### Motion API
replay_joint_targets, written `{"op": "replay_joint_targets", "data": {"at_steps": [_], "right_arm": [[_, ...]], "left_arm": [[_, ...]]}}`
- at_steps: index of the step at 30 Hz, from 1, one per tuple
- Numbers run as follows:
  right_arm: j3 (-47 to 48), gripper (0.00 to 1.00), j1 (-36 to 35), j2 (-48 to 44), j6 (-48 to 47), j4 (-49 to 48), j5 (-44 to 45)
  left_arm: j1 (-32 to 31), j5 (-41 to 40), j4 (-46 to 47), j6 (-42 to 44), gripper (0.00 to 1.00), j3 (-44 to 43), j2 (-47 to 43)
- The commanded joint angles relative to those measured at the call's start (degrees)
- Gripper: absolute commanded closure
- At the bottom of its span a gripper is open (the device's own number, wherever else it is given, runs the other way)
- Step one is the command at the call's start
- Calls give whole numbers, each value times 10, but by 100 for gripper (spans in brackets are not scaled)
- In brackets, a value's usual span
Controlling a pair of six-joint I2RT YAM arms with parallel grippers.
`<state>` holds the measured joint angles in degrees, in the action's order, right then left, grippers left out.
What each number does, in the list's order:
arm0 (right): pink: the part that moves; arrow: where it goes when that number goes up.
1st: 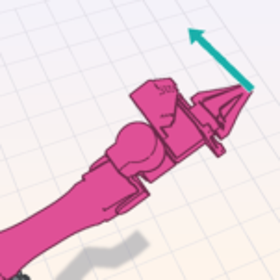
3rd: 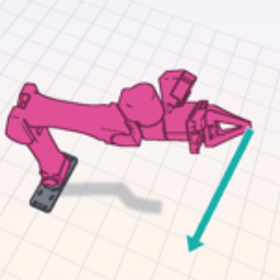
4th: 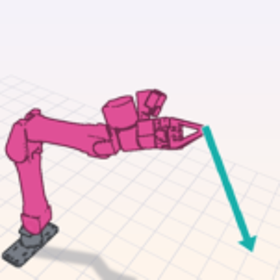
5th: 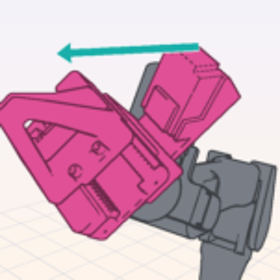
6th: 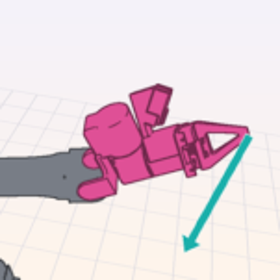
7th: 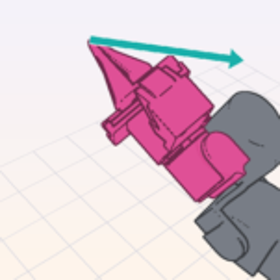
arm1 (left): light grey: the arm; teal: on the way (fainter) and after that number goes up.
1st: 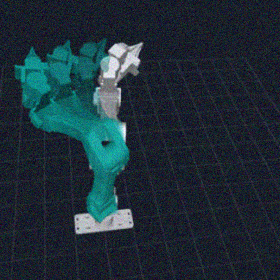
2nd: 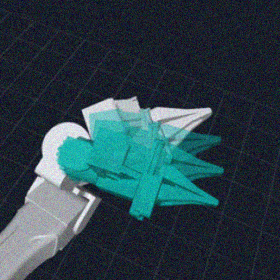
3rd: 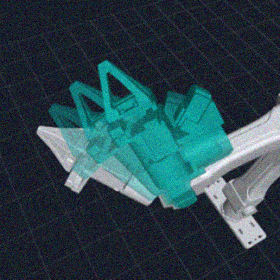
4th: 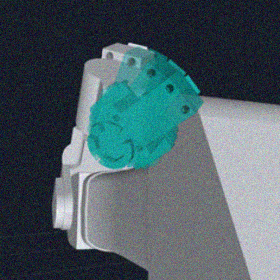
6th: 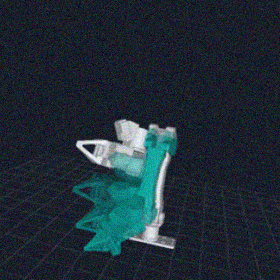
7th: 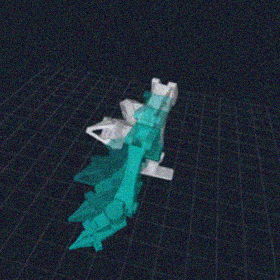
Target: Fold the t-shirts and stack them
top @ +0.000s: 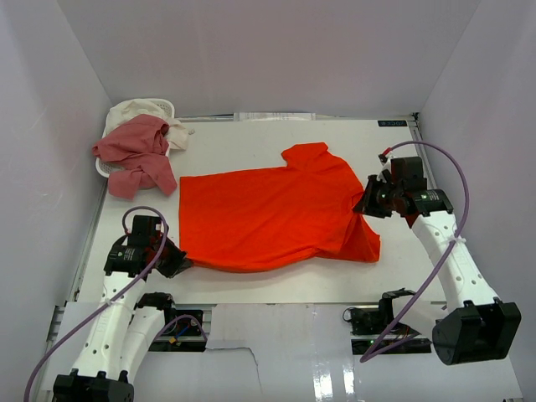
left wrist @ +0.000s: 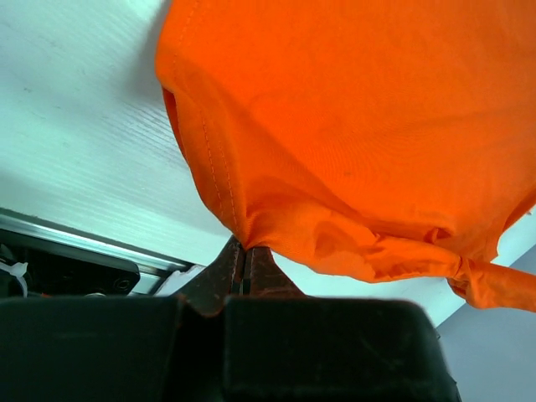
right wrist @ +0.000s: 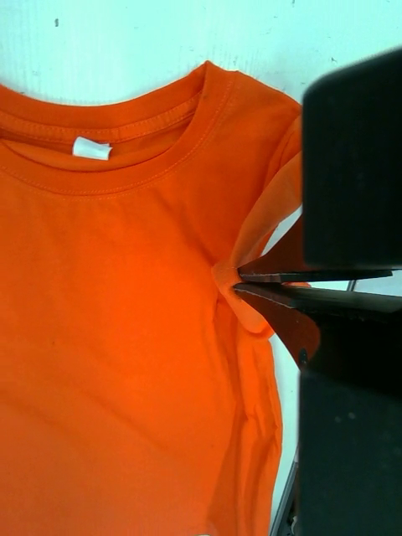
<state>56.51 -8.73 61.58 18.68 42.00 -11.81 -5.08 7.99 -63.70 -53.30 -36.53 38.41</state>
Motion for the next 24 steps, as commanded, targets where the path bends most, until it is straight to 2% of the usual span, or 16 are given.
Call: {"op": "replay_joint_targets", "data": {"at_steps": [1, 15, 24], "right_arm": [[44, 92, -7, 22, -22, -28, -16], [140, 92, -41, 129, -43, -29, -23], [175, 92, -67, 171, -44, -30, -20]], "left_arm": [[0, -35, -12, -24, 100, -16, -2], [1, -85, 9, -69, 100, -65, 47], [1, -96, 2, -95, 100, -37, 27]]}}
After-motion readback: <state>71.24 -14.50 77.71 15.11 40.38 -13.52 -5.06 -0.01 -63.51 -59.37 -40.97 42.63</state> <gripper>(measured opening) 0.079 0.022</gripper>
